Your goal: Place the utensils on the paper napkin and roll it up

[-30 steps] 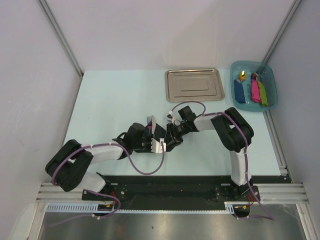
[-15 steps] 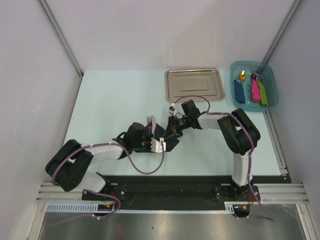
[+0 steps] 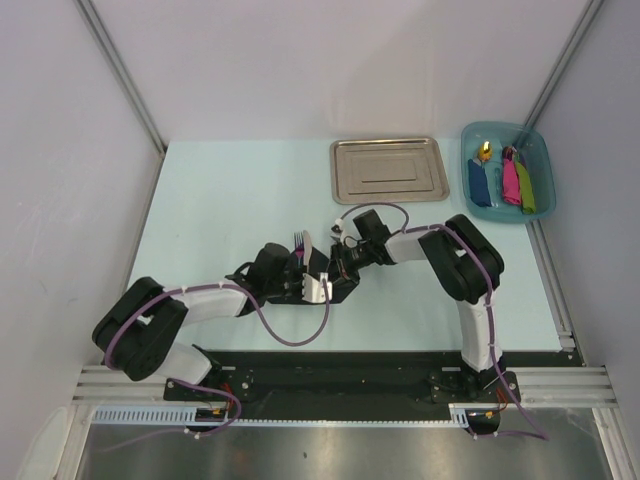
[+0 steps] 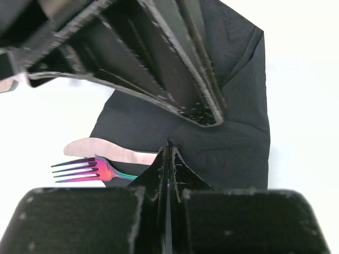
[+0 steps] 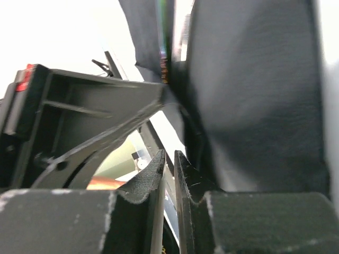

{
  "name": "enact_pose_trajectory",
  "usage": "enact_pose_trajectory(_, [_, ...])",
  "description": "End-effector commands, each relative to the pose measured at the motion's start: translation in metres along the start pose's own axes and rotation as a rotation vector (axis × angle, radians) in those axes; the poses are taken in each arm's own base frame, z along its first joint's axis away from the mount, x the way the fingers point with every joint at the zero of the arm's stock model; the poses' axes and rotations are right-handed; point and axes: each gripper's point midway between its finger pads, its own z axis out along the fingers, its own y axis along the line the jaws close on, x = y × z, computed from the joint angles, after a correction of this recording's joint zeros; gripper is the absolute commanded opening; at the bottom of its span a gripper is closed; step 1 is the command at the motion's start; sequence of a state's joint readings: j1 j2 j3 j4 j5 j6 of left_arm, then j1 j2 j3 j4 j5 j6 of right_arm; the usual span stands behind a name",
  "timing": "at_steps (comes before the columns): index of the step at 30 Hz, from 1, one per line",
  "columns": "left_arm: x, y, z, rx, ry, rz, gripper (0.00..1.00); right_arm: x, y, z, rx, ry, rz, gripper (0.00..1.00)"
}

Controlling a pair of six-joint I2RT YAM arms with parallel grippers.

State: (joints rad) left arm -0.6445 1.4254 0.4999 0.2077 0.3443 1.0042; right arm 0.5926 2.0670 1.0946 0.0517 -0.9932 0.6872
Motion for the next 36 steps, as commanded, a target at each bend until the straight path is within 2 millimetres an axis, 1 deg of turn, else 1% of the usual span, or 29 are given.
enact_pose_trajectory(1, [-0.015,0.02,0.001,-0.034,-0.049,0.019,0.0,-0.007,-0.002,0.009,0.004,-0.004,-0.015,0.15])
enact_pose_trajectory(2, [-0.015,0.02,0.001,-0.034,-0.049,0.019,0.0,-0.009,-0.002,0.01,0.005,-0.004,-0.024,0.14])
enact_pose_trajectory(5, [-0.016,0.025,-0.001,-0.049,-0.047,0.003,0.01,-0.009,-0.012,0.013,0.042,-0.001,-0.009,0.13])
enact_pose_trajectory(6, [-0.018,0.029,-0.003,-0.062,-0.047,-0.012,0.05,-0.01,-0.017,0.013,0.061,-0.005,-0.01,0.12])
enact_pose_trajectory(7, [-0.024,0.035,-0.006,-0.068,-0.063,-0.064,0.08,-0.011,-0.02,0.014,0.069,-0.008,-0.011,0.11])
enact_pose_trajectory(8, [-0.028,0.047,-0.014,-0.098,-0.077,-0.1,0.13,-0.009,-0.024,0.013,0.088,-0.003,0.006,0.08])
enact_pose_trajectory(9, [-0.033,0.051,-0.019,-0.098,-0.092,-0.143,0.22,-0.008,-0.027,0.012,0.101,-0.002,0.007,0.06])
enact_pose_trajectory(10, [-0.033,0.061,-0.029,-0.094,-0.086,-0.253,0.26,-0.008,-0.029,0.012,0.11,-0.004,0.004,0.05])
enact_pose_trajectory(11, [-0.045,0.065,-0.039,-0.08,-0.128,-0.298,0.29,-0.008,-0.03,0.011,0.117,-0.005,0.002,0.05])
enact_pose_trajectory(12, [-0.047,0.068,-0.045,-0.07,-0.13,-0.358,0.36,-0.009,-0.031,0.01,0.126,-0.01,-0.002,0.05])
enact_pose_trajectory(13, [-0.049,0.073,-0.056,-0.063,-0.122,-0.48,0.39,-0.008,-0.03,0.011,0.127,-0.009,-0.004,0.05])
enact_pose_trajectory(14, [-0.055,0.071,-0.062,-0.034,-0.15,-0.532,0.44,-0.008,-0.03,0.011,0.13,-0.009,-0.008,0.05])
enact_pose_trajectory(15, [-0.058,0.07,-0.067,-0.015,-0.156,-0.585,0.45,-0.009,-0.029,0.011,0.132,-0.009,-0.012,0.05])
enact_pose_trajectory(16, [-0.056,0.067,-0.074,0.01,-0.15,-0.7,0.45,-0.009,-0.03,0.011,0.134,-0.009,-0.019,0.05])
enact_pose_trajectory(17, [-0.063,0.061,-0.077,0.061,-0.183,-0.758,0.47,-0.008,-0.028,0.011,0.134,-0.006,-0.02,0.05])
enact_pose_trajectory(18, [-0.065,0.055,-0.078,0.107,-0.197,-0.817,0.48,-0.008,-0.028,0.011,0.136,-0.007,-0.027,0.05])
enact_pose_trajectory(19, [-0.062,0.048,-0.082,0.15,-0.196,-0.923,0.48,-0.008,-0.028,0.011,0.138,-0.005,-0.034,0.05])
enact_pose_trajectory(20, [-0.063,0.041,-0.082,0.194,-0.208,-0.986,0.49,-0.008,-0.027,0.011,0.14,-0.007,-0.04,0.05])
enact_pose_trajectory(21, [-0.069,0.032,-0.082,0.283,-0.25,-1.055,0.49,-0.008,-0.028,0.01,0.147,-0.008,-0.042,0.05])
enact_pose_trajectory(22, [-0.064,0.026,-0.081,0.307,-0.247,-1.166,0.47,-0.009,-0.026,0.01,0.147,-0.01,-0.05,0.05])
enact_pose_trajectory(24, [-0.059,0.019,-0.078,0.346,-0.253,-1.26,0.41,-0.009,-0.026,0.008,0.155,-0.011,-0.064,0.05])
enact_pose_trajectory(25, [-0.049,0.015,-0.073,0.341,-0.239,-1.332,0.38,-0.01,-0.025,0.008,0.156,-0.012,-0.069,0.05])
enact_pose_trajectory(26, [-0.044,0.014,-0.071,0.333,-0.231,-1.355,0.33,-0.011,-0.025,0.008,0.157,-0.011,-0.076,0.05])
enact_pose_trajectory(29, [-0.032,0.013,-0.064,0.319,-0.198,-1.4,0.29,-0.011,-0.024,0.007,0.163,-0.012,-0.084,0.05])
enact_pose_trajectory(31, [-0.027,0.012,-0.06,0.317,-0.174,-1.417,0.27,-0.011,-0.024,0.007,0.167,-0.011,-0.088,0.05])
enact_pose_trajectory(34, [-0.017,0.004,-0.052,0.332,-0.121,-1.462,0.24,-0.012,-0.024,0.007,0.168,-0.011,-0.089,0.05])
enact_pose_trajectory(36, [-0.005,-0.003,-0.046,0.325,-0.065,-1.492,0.22,-0.013,-0.024,0.008,0.17,-0.009,-0.092,0.05])
